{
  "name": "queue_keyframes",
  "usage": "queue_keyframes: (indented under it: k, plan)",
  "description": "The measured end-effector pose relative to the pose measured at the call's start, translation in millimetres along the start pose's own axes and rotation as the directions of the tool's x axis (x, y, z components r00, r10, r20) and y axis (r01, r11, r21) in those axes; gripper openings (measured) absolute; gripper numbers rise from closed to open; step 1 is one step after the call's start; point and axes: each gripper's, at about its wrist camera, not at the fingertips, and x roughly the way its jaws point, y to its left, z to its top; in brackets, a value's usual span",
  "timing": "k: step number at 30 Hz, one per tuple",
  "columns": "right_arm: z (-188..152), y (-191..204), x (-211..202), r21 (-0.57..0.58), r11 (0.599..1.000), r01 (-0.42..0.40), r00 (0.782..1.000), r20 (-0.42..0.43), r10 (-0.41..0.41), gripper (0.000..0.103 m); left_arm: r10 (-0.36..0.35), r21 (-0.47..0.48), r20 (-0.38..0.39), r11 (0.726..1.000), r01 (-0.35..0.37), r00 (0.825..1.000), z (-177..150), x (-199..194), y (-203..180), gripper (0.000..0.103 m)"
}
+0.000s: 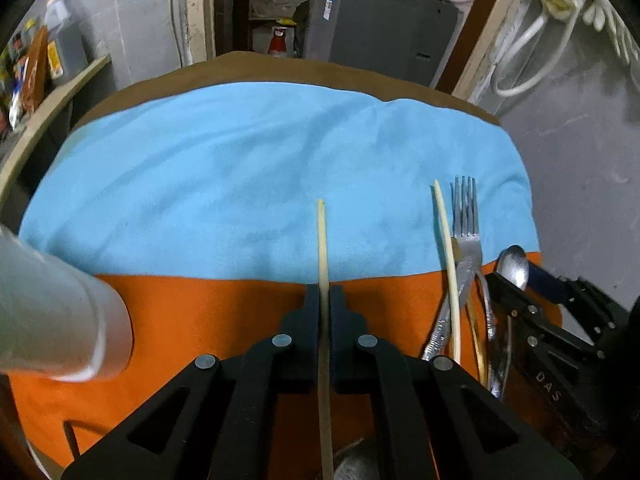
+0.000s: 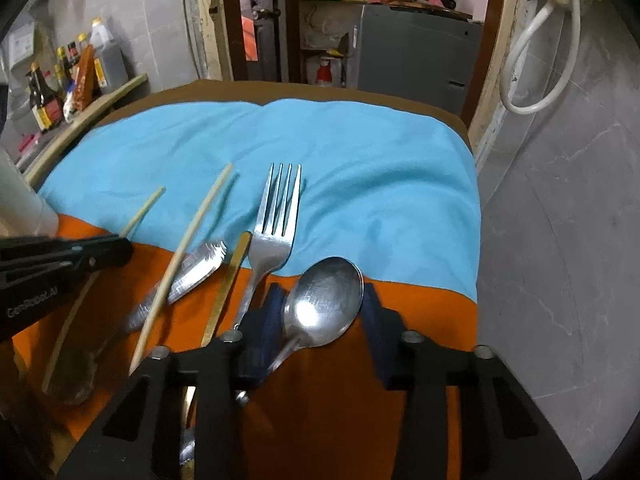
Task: Organize utensils
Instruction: 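Close the left tool on a wooden chopstick while the right tool grasps a silver spoon, then lift the chopstick with the left tool while the right tool carries the spoon to the caddy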
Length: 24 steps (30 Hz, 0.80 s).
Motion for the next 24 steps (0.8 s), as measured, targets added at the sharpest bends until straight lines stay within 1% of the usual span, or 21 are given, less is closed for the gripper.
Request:
queue_keyframes:
  k: [2,4,5,7,8,10,13,15,16,20,22,23,24]
  plan:
    - [-0.1,-5.0,-0.9,0.022,0.999,-0.037,0.999,0.002,0.037,0.034,-0.028,-0.026,-0.01,0.999,0.028,1.0,-3.4,-3.9,5.3,0.002]
    - [-1.3,-11.2,-2.8,0.044,0.994,-0.101,0.995,0.012,0.101,0.034,-0.041,-0.028,-0.024,0.999,0.04,0.999,-6.7,-7.0,7.2,0.002]
    - [-1.4,-13.9,-3.9,0.053,0.99,-0.131,0.991,0.017,0.13,0.033,-0.052,-0.02,-0.036,0.998,0.051,0.998,-7.2,-8.3,7.7,0.002]
    - [-2.1,-16.6,-5.3,0.067,0.983,-0.17,0.985,0.022,0.168,0.032,-0.082,0.027,-0.079,0.996,0.085,0.993,-7.9,-8.0,4.9,0.002]
    - [-2.1,-18.4,-5.8,0.074,0.98,-0.186,0.983,0.022,0.185,0.032,-0.086,0.049,-0.096,0.995,0.091,0.992,-7.9,-8.4,4.1,0.002]
    - [-1.2,-21.1,-5.7,0.091,0.976,-0.197,0.98,0.014,0.197,0.031,-0.096,0.062,-0.126,0.993,0.104,0.987,-4.6,-8.1,4.2,0.003]
    - [-0.5,-19.2,-7.1,0.093,0.976,-0.196,0.981,0.018,0.195,0.031,-0.098,0.041,-0.142,0.994,0.105,0.985,-0.1,-8.7,5.8,0.003]
    - [-1.0,-17.3,-11.0,0.091,0.975,-0.203,0.979,0.033,0.201,0.031,-0.092,0.033,-0.12,0.995,0.097,0.989,-2.4,-11.5,5.1,0.002]
    - [-1.3,-17.8,-13.0,0.091,0.974,-0.208,0.978,0.043,0.205,0.031,-0.09,0.035,-0.096,0.995,0.094,0.991,-5.6,-14.7,5.2,0.002]
    - [-3.8,-19.6,-24.8,0.082,0.968,-0.239,0.968,0.101,0.23,0.03,-0.129,0.001,0.0,0.992,0.129,0.992,-19.7,-27.8,10.9,0.002]
    - [-5.0,-18.3,-32.5,0.067,0.965,-0.255,0.96,0.141,0.244,0.03,-0.143,0.0,0.082,0.99,0.144,0.986,-28.1,-40.3,14.4,0.002]
    - [-6.5,-17.1,-38.0,0.054,0.963,-0.264,0.953,0.167,0.252,0.03,-0.154,0.003,0.13,0.988,0.155,0.979,-32.8,-49.0,17.0,0.002]
    - [-8.2,-15.7,-42.3,0.043,0.962,-0.268,0.948,0.186,0.256,0.03,-0.158,0.003,0.156,0.987,0.159,0.975,-33.1,-51.0,12.6,0.002]
